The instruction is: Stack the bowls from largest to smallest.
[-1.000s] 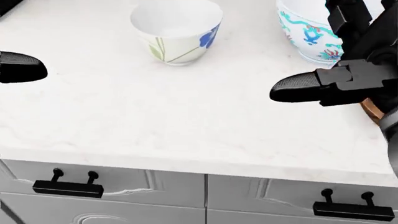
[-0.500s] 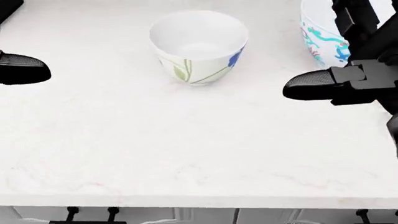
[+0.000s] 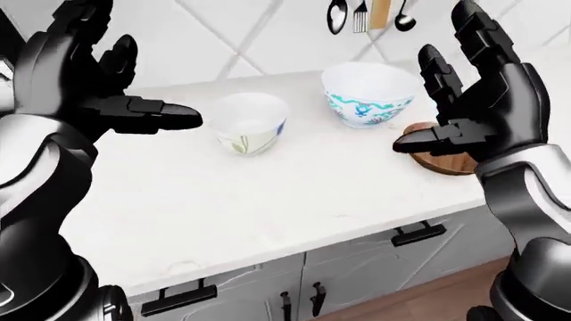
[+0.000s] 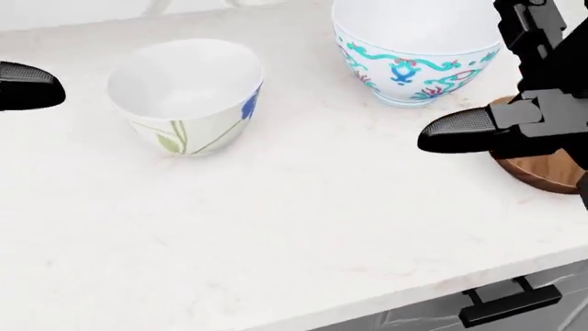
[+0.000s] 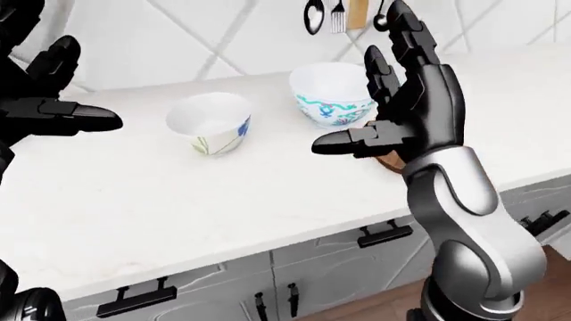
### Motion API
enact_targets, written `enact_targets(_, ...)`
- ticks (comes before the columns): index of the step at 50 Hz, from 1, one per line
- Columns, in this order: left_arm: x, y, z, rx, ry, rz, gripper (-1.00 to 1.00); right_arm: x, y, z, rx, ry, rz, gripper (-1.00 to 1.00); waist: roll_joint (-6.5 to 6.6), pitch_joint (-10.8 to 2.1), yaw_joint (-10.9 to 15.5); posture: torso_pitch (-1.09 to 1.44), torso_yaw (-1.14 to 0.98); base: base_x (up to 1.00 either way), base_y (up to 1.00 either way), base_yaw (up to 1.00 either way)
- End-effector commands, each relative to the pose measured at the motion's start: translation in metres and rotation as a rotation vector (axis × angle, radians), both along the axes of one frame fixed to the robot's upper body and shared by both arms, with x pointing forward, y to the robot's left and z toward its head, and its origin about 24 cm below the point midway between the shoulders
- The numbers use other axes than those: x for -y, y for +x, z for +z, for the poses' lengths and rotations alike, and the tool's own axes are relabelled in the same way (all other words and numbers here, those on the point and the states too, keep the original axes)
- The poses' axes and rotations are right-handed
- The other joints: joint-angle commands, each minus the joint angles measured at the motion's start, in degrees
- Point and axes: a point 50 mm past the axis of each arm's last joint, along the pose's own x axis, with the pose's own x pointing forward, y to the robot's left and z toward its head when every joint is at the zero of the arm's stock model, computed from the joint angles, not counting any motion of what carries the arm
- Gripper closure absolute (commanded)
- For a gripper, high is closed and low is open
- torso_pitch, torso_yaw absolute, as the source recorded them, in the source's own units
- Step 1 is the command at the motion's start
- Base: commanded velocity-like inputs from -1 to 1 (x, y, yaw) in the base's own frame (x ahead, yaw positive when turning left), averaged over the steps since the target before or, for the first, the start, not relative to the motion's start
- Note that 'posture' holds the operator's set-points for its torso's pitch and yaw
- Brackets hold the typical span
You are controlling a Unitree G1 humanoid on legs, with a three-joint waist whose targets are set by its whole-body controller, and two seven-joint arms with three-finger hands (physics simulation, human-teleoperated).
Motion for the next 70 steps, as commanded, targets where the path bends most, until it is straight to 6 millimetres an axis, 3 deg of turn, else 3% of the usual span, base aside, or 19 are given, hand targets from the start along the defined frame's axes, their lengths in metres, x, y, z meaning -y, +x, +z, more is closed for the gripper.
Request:
enact_targets(1, 0.005, -0.004, 0.015, 0.08, 0.011, -0.02, -1.0, 0.006, -0.006, 0.014, 0.082, 0.005, -0.03, -1.0, 0.54, -1.17, -0.57, 0.0, 0.0, 0.11, -0.05, 0.0)
enact_targets(8, 0.006, -0.005, 0.016, 0.081, 0.014, -0.023, -1.0, 0.005, -0.004, 0.014, 0.081, 0.007, -0.026, -1.0, 0.0, -2.93, 0.09, 0.0, 0.0, 0.05, -0.3, 0.0)
enact_targets(13, 0.006, -0.008, 0.019, 0.087, 0.022, -0.024, -1.0, 0.006, -0.006, 0.018, 0.085, 0.009, -0.026, -1.0, -7.5, -1.68, 1.37, 0.0, 0.0, 0.0, 0.0, 0.0)
enact_targets(14, 0.006, -0.007, 0.019, 0.087, 0.022, -0.024, -1.0, 0.006, -0.007, 0.018, 0.085, 0.008, -0.027, -1.0, -4.87, -1.07, 1.22, 0.0, 0.0, 0.0, 0.0, 0.0)
enact_targets(31, 0.003, -0.007, 0.02, 0.091, 0.016, -0.019, -1.0, 0.005, -0.005, 0.018, 0.088, -0.002, -0.024, -1.0, 0.1, -3.25, -0.49, 0.0, 0.0, 0.0, -0.24, 0.0)
enact_targets(35, 0.003, -0.008, 0.02, 0.091, 0.014, -0.02, -1.0, 0.004, -0.007, 0.019, 0.096, -0.011, -0.026, -1.0, -1.52, -1.68, 0.05, 0.0, 0.0, 0.0, -0.46, 0.0)
enact_targets(38, 0.001, -0.009, 0.021, 0.091, 0.014, -0.015, -1.0, 0.003, -0.006, 0.019, 0.1, -0.014, -0.021, -1.0, -8.39, -2.87, 2.39, 0.0, 0.0, 0.0, 0.0, 0.47)
enact_targets(39, 0.0, -0.009, 0.021, 0.092, 0.015, -0.014, -1.0, 0.002, -0.006, 0.02, 0.101, -0.014, -0.019, -1.0, -6.77, -1.19, 1.35, 0.0, 0.0, 0.0, 0.0, 1.0)
enact_targets(48, -0.003, -0.012, 0.023, 0.095, 0.014, -0.007, -1.0, -0.002, -0.006, 0.029, 0.11, -0.016, -0.009, -1.0, -1.89, -2.06, -1.28, 0.0, 0.0, 0.0, 0.06, 0.87)
enact_targets(49, -0.003, -0.012, 0.023, 0.096, 0.014, -0.007, -1.0, -0.002, -0.005, 0.029, 0.111, -0.017, -0.008, -1.0, -3.53, -2.51, 0.25, 0.0, 0.0, 0.0, 0.48, 0.0)
enact_targets(53, -0.004, -0.011, 0.023, 0.097, 0.012, -0.006, -1.0, -0.006, -0.004, 0.034, 0.114, -0.026, -0.002, -1.0, -2.61, -2.63, 0.05, 0.0, 0.0, 0.0, 0.44, 0.0)
enact_targets(54, -0.004, -0.012, 0.023, 0.097, 0.011, -0.006, -1.0, -0.006, -0.004, 0.035, 0.115, -0.019, 0.001, -1.0, -1.8, -2.4, 1.22, 0.0, 0.0, 0.0, 0.0, 0.85)
enact_targets(56, -0.004, -0.013, 0.023, 0.097, 0.011, -0.006, -1.0, -0.007, -0.004, 0.036, 0.115, -0.024, 0.004, -1.0, 5.9, -3.11, 2.94, 0.0, 0.0, 0.0, 0.0, 1.0)
enact_targets(57, -0.005, -0.013, 0.023, 0.097, 0.01, -0.006, -1.0, -0.007, -0.004, 0.036, 0.116, -0.023, 0.002, -1.0, 2.4, -1.34, 2.06, 0.0, 0.0, 0.0, 0.0, 1.0)
enact_targets(58, -0.005, -0.013, 0.023, 0.096, 0.01, -0.006, -1.0, -0.008, -0.003, 0.037, 0.114, -0.024, 0.004, -1.0, 2.39, -2.39, 0.17, 0.0, 0.0, 0.0, 0.76, 0.0)
enact_targets(59, -0.005, -0.013, 0.022, 0.096, 0.009, -0.005, -1.0, -0.008, -0.003, 0.038, 0.114, -0.025, 0.005, -1.0, -0.94, -2.27, 1.32, 0.0, 0.0, 0.0, 0.12, 0.0)
enact_targets(66, -0.005, -0.012, 0.016, 0.089, 0.01, -0.006, -1.0, -0.009, 0.003, 0.039, 0.112, -0.037, 0.001, -1.0, -3.38, -0.2, 0.3, 0.0, 0.0, 0.0, 0.0, 0.0)
enact_targets(69, -0.003, -0.013, 0.016, 0.088, 0.013, -0.008, -1.0, -0.013, 0.006, 0.039, 0.105, -0.053, 0.004, -1.0, -6.67, -1.2, 1.0, 0.0, 0.0, 0.0, 0.0, 0.0)
enact_targets(70, -0.003, -0.013, 0.016, 0.089, 0.013, -0.009, -1.0, -0.014, 0.007, 0.04, 0.103, -0.057, 0.005, -1.0, -4.34, -0.36, 0.57, 0.0, 0.0, 0.0, 0.0, 0.0)
